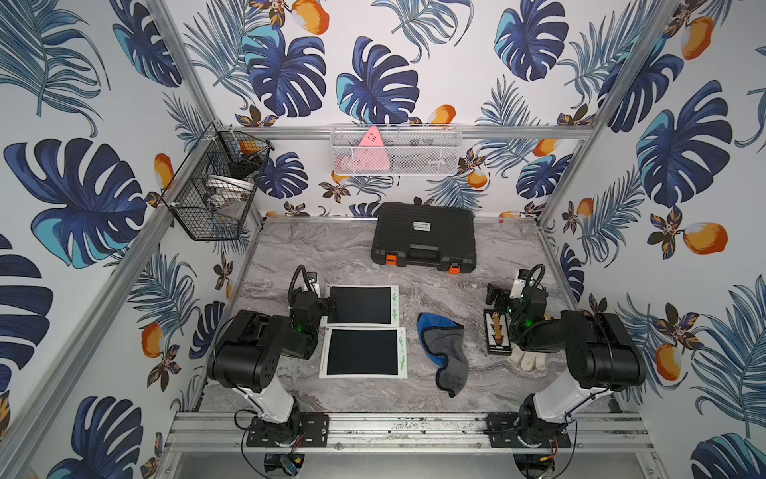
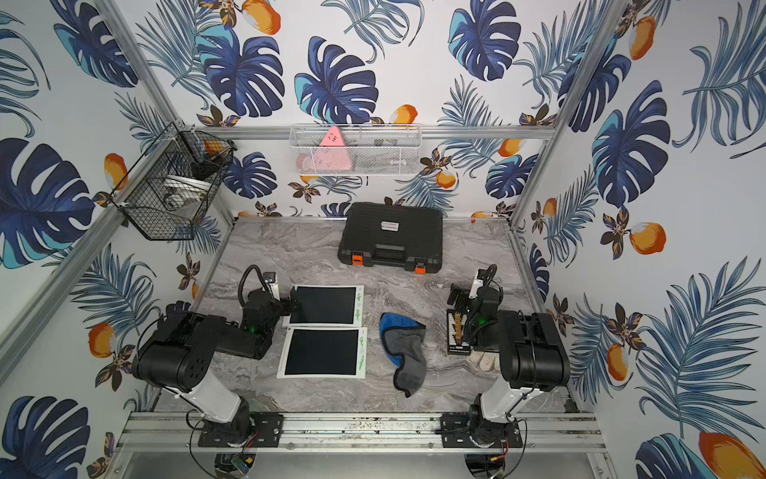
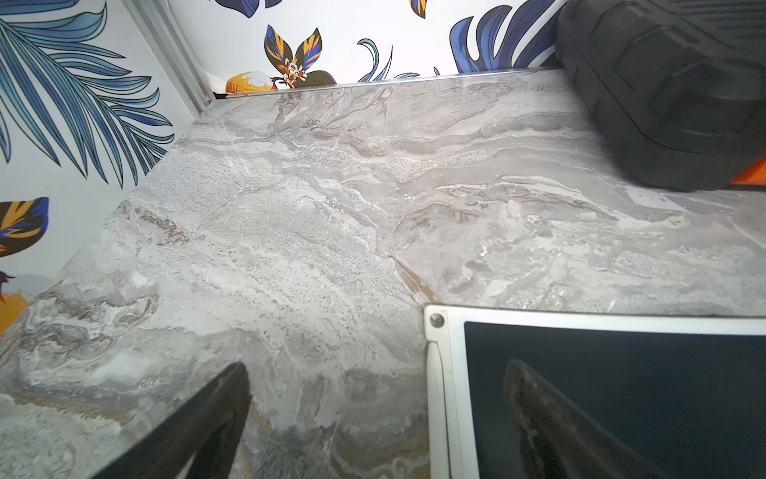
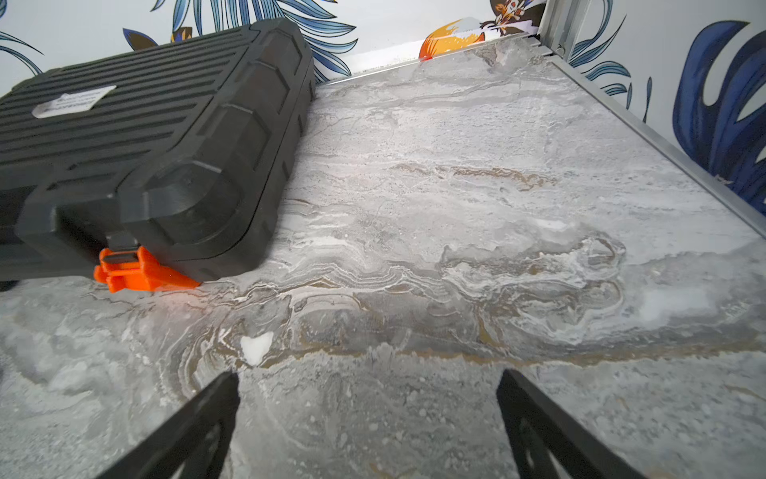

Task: Wipe the drawing tablet
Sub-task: Move the drawing tablet to the center of the board.

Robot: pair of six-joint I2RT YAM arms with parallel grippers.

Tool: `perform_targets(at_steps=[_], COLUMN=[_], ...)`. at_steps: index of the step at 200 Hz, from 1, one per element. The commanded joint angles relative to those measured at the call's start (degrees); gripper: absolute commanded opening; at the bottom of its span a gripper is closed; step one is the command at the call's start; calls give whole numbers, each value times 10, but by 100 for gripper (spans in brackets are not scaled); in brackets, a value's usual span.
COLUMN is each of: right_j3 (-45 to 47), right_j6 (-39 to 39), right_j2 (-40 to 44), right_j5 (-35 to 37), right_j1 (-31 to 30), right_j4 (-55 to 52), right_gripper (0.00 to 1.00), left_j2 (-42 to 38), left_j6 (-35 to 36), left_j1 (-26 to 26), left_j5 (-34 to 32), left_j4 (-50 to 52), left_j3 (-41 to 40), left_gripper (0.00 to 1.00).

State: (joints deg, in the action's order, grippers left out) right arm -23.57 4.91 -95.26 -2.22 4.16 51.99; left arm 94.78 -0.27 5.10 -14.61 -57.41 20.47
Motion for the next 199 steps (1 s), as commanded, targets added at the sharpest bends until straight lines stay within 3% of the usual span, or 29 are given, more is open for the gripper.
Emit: perform_targets(at_steps=[1, 139, 152, 171, 199], right_j3=[-2, -1, -14, -85, -173], right_j6=[-8, -5, -2, 13, 36], right_j2=[1, 6, 39, 114, 183], right_j5=[-2, 8, 33, 79, 112], right_j1=[-1, -1, -5, -13, -36], right_j4=[22, 25, -23, -196, -240], right_gripper=[100, 100, 100, 100, 100], left_j2=[1, -3, -36, -111, -188], left_j6=[3, 1, -7, -7, -24], left_j1=[-2, -2, -1, 12, 44], left_j5=[2, -5, -33, -70, -121], left_j4=[-25, -31, -15, 83, 124], left_j3=[2, -1, -4, 14, 44], left_gripper=[99, 99, 99, 99, 99])
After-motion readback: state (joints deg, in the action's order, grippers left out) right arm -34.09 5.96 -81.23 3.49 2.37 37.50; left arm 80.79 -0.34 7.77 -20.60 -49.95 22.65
